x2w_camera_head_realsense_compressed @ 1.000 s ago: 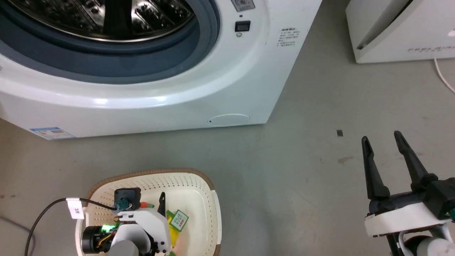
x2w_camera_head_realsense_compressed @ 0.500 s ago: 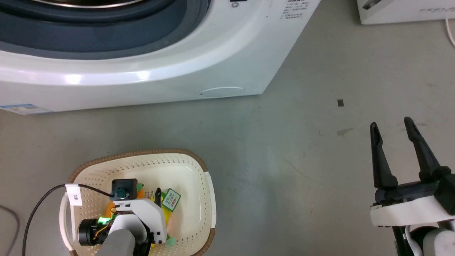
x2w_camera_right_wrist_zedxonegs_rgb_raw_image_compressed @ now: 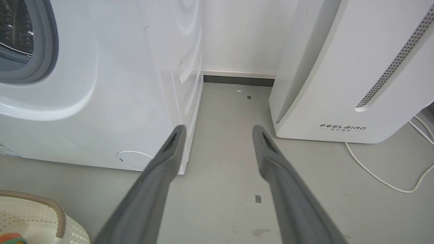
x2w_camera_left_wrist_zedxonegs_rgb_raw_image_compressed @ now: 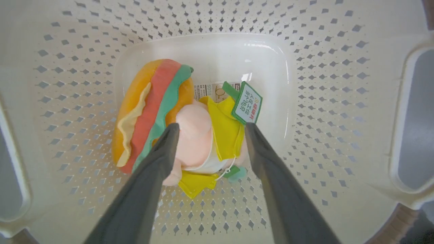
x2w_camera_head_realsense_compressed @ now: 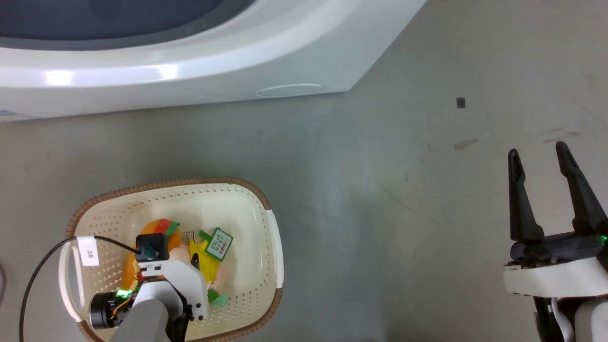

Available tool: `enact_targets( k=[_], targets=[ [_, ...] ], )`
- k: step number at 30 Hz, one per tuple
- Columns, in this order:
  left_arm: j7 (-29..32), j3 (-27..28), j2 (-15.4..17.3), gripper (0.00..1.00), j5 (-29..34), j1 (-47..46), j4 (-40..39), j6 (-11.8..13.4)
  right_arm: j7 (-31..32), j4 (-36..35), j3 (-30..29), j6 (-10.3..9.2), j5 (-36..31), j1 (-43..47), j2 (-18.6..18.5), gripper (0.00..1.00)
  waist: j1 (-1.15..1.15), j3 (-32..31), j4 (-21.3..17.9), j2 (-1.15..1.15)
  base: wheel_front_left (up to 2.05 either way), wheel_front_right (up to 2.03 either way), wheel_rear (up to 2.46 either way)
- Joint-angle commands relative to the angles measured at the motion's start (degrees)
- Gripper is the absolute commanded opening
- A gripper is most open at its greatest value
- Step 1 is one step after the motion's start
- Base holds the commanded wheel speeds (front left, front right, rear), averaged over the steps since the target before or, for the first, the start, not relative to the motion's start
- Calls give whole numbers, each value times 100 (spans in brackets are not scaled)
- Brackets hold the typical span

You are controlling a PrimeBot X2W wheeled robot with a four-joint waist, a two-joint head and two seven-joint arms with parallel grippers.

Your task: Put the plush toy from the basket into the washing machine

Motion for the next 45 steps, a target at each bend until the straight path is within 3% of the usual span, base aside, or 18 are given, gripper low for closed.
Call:
enact_targets(
  k=[1, 24, 35, 36, 37, 41, 45],
  targets=[
    [-26, -36, 49, 100, -59, -176, 158, 54, -76, -59, -30, -4, 58, -128, -1, 100, -1, 117, -22, 0, 0, 0, 0],
    [-82, -356, 197, 100, -626, -1227, 1574, 228, -364, -516, -292, -5, 62, -337, -1, 100, -1, 1494, -66, 0, 0, 0, 0],
    [12, -370, 370, 100, -735, -1245, 1589, 124, -367, -492, -242, -5, 76, -423, -1, 100, -1, 1649, -103, 0, 0, 0, 0],
    [26, -371, 387, 90, -749, -1220, 1589, 91, -367, -475, -249, -5, 83, -430, -1, 100, -1, 1634, -119, 0, 0, 0, 0],
    [58, -372, 396, 0, -768, -1196, 1589, 34, -367, -458, -262, -5, 95, -437, -1, 100, -1, 1622, -129, 0, 0, 0, 0],
    [-64, -333, 455, 0, -866, -1137, 1589, -191, -367, -395, -282, -5, 142, -496, -1, 100, -1, 1543, -159, 0, 0, 0, 0],
    [-243, -299, 491, 0, -938, -1054, 1589, -262, -367, -354, -278, -5, 175, -551, -1, 100, -1, 1359, -175, 0, 0, 0, 0]
  ],
)
